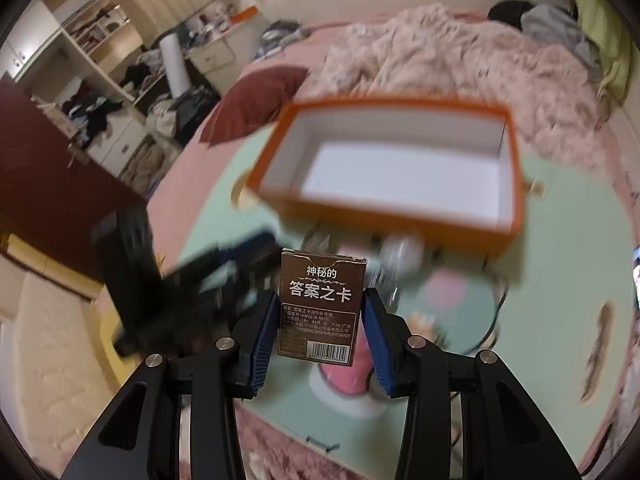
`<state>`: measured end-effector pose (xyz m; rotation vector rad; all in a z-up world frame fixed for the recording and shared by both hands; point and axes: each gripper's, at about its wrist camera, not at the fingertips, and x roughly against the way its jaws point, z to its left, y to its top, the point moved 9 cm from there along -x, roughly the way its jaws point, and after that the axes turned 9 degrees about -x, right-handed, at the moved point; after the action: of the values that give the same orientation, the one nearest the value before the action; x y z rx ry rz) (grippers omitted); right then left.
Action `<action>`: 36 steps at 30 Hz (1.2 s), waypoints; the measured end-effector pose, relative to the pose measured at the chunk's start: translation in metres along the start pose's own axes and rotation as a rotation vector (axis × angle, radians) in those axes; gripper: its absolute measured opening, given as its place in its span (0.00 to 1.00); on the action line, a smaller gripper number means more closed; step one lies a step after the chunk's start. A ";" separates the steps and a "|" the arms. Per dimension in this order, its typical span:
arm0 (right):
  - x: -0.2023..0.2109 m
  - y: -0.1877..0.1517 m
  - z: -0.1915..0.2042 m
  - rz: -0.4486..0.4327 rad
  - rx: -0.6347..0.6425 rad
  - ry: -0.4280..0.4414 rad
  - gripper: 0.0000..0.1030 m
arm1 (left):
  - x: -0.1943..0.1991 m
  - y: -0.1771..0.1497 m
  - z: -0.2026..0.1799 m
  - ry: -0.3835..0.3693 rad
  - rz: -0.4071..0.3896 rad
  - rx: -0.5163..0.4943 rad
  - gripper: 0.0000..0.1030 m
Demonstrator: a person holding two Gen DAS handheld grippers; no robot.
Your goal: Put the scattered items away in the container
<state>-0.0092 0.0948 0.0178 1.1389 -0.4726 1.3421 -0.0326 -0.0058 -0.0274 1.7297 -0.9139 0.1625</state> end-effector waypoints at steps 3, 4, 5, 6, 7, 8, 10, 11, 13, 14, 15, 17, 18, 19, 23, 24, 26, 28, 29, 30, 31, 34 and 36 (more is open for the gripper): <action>-0.017 -0.021 -0.007 0.024 0.010 0.002 0.40 | 0.000 0.000 0.000 0.009 0.000 -0.008 0.50; -0.020 -0.026 -0.010 0.021 0.009 -0.008 0.40 | 0.000 0.000 -0.001 0.011 -0.001 -0.009 0.50; -0.023 -0.031 -0.013 0.019 0.006 -0.020 0.40 | 0.000 0.000 0.000 0.010 -0.001 -0.009 0.50; -0.027 -0.033 -0.017 0.021 0.003 -0.035 0.41 | 0.000 0.000 0.000 0.009 -0.001 -0.008 0.50; -0.028 -0.036 -0.021 0.017 -0.004 -0.043 0.41 | 0.000 -0.001 0.000 0.008 -0.001 -0.006 0.50; -0.028 -0.036 -0.024 0.009 -0.010 -0.041 0.41 | 0.000 -0.001 -0.001 0.005 -0.002 -0.004 0.50; -0.024 -0.036 -0.027 -0.019 -0.023 -0.031 0.43 | 0.000 -0.001 -0.001 0.003 -0.002 -0.001 0.50; -0.020 -0.036 -0.028 -0.040 -0.025 -0.027 0.46 | 0.000 -0.001 -0.001 0.002 -0.003 0.000 0.50; -0.009 -0.036 -0.030 -0.094 -0.023 -0.027 0.64 | 0.001 -0.002 -0.001 0.002 -0.004 0.001 0.50; -0.004 -0.036 -0.030 -0.123 -0.022 -0.030 0.66 | 0.001 -0.002 -0.001 0.002 -0.004 0.001 0.50; 0.001 -0.036 -0.029 -0.153 -0.019 -0.034 0.67 | 0.001 -0.002 -0.001 0.002 -0.004 0.001 0.50; 0.013 -0.037 -0.028 -0.211 -0.019 -0.033 0.67 | 0.001 -0.002 0.000 0.003 -0.004 0.001 0.50; 0.020 -0.038 -0.028 -0.250 -0.018 -0.033 0.68 | 0.001 -0.002 0.000 0.003 -0.005 0.001 0.50; 0.027 -0.039 -0.029 -0.294 -0.013 -0.044 0.71 | 0.001 -0.002 0.000 0.003 -0.006 0.001 0.50; 0.038 -0.052 -0.035 -0.451 0.043 -0.167 0.77 | 0.006 0.000 0.004 0.026 -0.019 0.002 0.50; 0.037 -0.057 -0.036 -0.472 0.062 -0.201 0.78 | 0.007 0.001 0.005 0.032 -0.021 0.000 0.50; 0.032 -0.069 -0.033 -0.498 0.122 -0.260 0.79 | 0.011 0.003 0.007 0.045 -0.027 0.003 0.50; 0.028 -0.079 -0.030 -0.506 0.167 -0.275 0.79 | 0.019 0.004 0.008 0.074 -0.039 -0.004 0.50; 0.026 -0.083 -0.027 -0.510 0.187 -0.278 0.79 | 0.026 0.003 0.007 0.091 -0.054 -0.010 0.50; 0.025 -0.087 -0.024 -0.511 0.199 -0.276 0.79 | 0.034 0.001 0.005 0.101 -0.070 -0.016 0.50; 0.022 -0.091 -0.022 -0.510 0.200 -0.271 0.79 | 0.040 -0.002 0.002 0.103 -0.078 -0.022 0.50; 0.008 -0.100 -0.021 -0.488 0.175 -0.266 0.80 | 0.055 -0.022 -0.009 0.118 -0.027 -0.059 0.63; 0.000 -0.105 -0.019 -0.491 0.183 -0.274 0.80 | 0.061 -0.033 -0.016 0.164 0.003 -0.104 0.68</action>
<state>0.0809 0.1284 -0.0287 1.4874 -0.2420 0.8165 0.0358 -0.0188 -0.0141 1.5942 -0.7911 0.2504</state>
